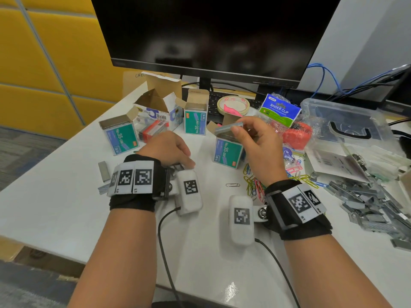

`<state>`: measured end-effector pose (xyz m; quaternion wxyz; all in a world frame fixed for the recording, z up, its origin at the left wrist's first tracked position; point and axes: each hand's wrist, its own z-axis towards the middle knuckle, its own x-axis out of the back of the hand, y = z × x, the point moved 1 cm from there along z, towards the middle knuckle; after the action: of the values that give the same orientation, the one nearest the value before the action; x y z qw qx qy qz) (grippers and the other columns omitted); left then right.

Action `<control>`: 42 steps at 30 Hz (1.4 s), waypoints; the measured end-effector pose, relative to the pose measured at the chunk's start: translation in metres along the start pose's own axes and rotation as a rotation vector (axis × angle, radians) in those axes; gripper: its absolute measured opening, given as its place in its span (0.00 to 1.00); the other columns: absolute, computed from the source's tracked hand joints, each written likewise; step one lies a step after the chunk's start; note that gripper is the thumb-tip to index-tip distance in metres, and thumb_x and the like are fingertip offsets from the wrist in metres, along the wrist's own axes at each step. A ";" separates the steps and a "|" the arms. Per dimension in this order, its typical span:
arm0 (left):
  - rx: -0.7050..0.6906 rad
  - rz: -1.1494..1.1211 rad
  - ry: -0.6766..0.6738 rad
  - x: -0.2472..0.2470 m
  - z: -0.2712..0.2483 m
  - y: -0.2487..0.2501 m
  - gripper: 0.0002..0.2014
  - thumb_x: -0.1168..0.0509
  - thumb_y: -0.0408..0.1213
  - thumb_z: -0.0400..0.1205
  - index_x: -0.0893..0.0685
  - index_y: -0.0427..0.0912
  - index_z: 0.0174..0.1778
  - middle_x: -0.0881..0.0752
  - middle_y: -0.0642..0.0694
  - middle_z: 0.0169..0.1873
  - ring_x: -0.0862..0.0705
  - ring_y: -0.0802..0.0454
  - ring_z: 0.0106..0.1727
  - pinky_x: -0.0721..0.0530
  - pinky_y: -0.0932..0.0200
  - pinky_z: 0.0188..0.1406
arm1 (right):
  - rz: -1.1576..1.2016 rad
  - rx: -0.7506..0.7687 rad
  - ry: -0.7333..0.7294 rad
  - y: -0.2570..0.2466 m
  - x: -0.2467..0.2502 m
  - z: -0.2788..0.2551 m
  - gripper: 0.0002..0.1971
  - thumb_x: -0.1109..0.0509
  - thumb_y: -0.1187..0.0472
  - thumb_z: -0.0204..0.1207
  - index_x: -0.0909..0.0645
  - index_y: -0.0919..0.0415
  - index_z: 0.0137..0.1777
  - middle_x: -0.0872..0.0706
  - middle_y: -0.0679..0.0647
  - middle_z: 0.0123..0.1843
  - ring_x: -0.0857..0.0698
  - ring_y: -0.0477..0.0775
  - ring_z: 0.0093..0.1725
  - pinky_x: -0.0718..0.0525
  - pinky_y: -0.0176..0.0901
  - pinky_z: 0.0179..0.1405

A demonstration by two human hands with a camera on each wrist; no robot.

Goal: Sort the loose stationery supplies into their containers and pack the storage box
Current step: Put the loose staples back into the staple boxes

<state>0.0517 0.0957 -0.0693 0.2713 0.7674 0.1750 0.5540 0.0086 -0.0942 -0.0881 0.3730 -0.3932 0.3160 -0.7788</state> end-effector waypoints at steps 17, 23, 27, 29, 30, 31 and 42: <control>-0.091 -0.202 0.296 -0.004 0.008 0.001 0.11 0.26 0.42 0.75 0.16 0.43 0.50 0.18 0.47 0.35 0.18 0.51 0.40 0.20 0.57 0.46 | 0.008 -0.042 0.009 -0.009 0.006 -0.003 0.03 0.33 0.53 0.79 0.22 0.50 0.50 0.14 0.53 0.48 0.16 0.53 0.52 0.15 0.59 0.49; -0.117 -0.223 0.331 -0.006 0.007 0.002 0.10 0.27 0.44 0.75 0.16 0.42 0.43 0.17 0.47 0.32 0.19 0.53 0.34 0.19 0.60 0.40 | 0.009 -0.058 0.000 -0.011 0.007 -0.005 0.04 0.33 0.53 0.79 0.22 0.50 0.50 0.14 0.53 0.49 0.16 0.52 0.53 0.15 0.58 0.49; -0.129 -0.200 0.307 -0.007 0.006 0.002 0.11 0.29 0.45 0.76 0.16 0.40 0.43 0.15 0.47 0.33 0.19 0.55 0.32 0.20 0.64 0.34 | 0.002 -0.060 -0.002 -0.011 0.007 -0.005 0.03 0.33 0.53 0.79 0.22 0.50 0.50 0.14 0.52 0.49 0.16 0.51 0.53 0.15 0.57 0.49; -0.130 -0.190 0.310 -0.006 0.006 0.003 0.11 0.30 0.45 0.78 0.15 0.39 0.43 0.16 0.47 0.34 0.20 0.55 0.33 0.20 0.61 0.37 | 0.002 -0.059 -0.003 -0.011 0.006 -0.005 0.03 0.33 0.53 0.79 0.22 0.50 0.50 0.14 0.52 0.49 0.16 0.51 0.53 0.15 0.57 0.49; -0.123 -0.175 0.311 -0.006 0.006 0.002 0.11 0.31 0.45 0.78 0.15 0.39 0.43 0.16 0.47 0.33 0.20 0.55 0.33 0.21 0.60 0.39 | 0.003 -0.059 -0.003 -0.011 0.006 -0.005 0.03 0.33 0.53 0.79 0.22 0.50 0.50 0.14 0.53 0.49 0.16 0.51 0.53 0.15 0.57 0.49; -0.111 -0.153 0.305 -0.006 0.007 0.001 0.11 0.31 0.45 0.79 0.14 0.39 0.43 0.16 0.46 0.33 0.21 0.55 0.34 0.23 0.59 0.41 | 0.006 -0.058 -0.003 -0.011 0.006 -0.005 0.03 0.33 0.53 0.79 0.22 0.50 0.50 0.14 0.53 0.49 0.16 0.51 0.53 0.15 0.58 0.49; -0.129 -0.465 0.350 -0.005 0.008 0.001 0.08 0.34 0.42 0.82 0.15 0.42 0.43 0.14 0.49 0.32 0.23 0.58 0.29 0.21 0.66 0.35 | 0.009 -0.008 0.012 -0.010 0.005 -0.005 0.01 0.36 0.47 0.77 0.23 0.36 0.45 0.13 0.50 0.48 0.17 0.55 0.55 0.17 0.63 0.51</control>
<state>0.0574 0.0907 -0.0741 0.4049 0.5807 0.3549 0.6106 -0.0007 -0.0925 -0.0808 0.3731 -0.3884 0.3233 -0.7781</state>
